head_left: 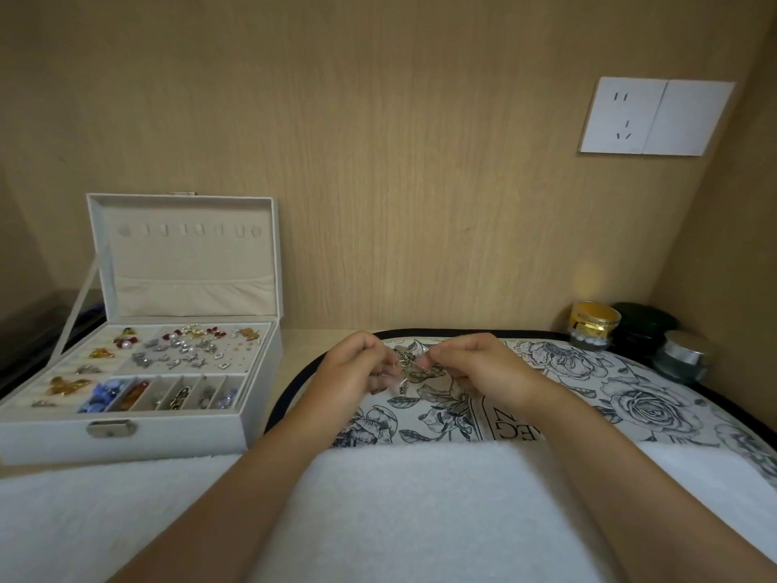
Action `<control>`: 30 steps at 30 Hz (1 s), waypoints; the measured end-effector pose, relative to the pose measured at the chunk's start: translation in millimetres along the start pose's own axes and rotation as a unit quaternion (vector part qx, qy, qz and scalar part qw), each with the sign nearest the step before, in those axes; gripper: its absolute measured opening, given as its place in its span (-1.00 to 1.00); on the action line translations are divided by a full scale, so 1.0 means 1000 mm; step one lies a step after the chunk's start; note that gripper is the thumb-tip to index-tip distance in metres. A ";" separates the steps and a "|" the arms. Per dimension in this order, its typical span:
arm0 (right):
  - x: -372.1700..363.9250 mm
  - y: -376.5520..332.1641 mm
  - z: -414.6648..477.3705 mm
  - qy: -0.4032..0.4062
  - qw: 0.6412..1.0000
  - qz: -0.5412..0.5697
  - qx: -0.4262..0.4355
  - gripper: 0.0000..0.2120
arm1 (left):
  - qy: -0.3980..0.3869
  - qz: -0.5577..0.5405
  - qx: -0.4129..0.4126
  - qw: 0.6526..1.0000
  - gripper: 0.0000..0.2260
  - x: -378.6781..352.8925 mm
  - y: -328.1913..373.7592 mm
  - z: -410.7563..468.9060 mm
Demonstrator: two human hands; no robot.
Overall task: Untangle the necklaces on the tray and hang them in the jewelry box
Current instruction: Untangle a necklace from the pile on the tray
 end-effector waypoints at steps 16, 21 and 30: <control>0.002 -0.002 -0.005 -0.001 0.998 -0.066 -0.022 -0.84 | -0.079 0.399 -0.074 0.911 -0.83 0.018 0.003 0.000; 0.001 0.000 -0.005 -0.071 0.995 -0.074 0.003 -0.77 | -0.149 0.505 -0.030 0.850 -0.83 0.023 0.013 -0.004; 0.001 -0.010 -0.012 -0.133 0.985 -0.107 0.035 -0.92 | -0.153 0.626 -0.049 0.763 -0.60 0.026 0.020 -0.002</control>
Point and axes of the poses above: each hand's wrist, its own z-axis towards the middle knuckle, its own x-axis out of the back of the hand, y = z × x, the point moved 3 cm from there along z, towards the middle knuckle, and after that the axes turned 15 degrees about -z, right-handed, at the moved point
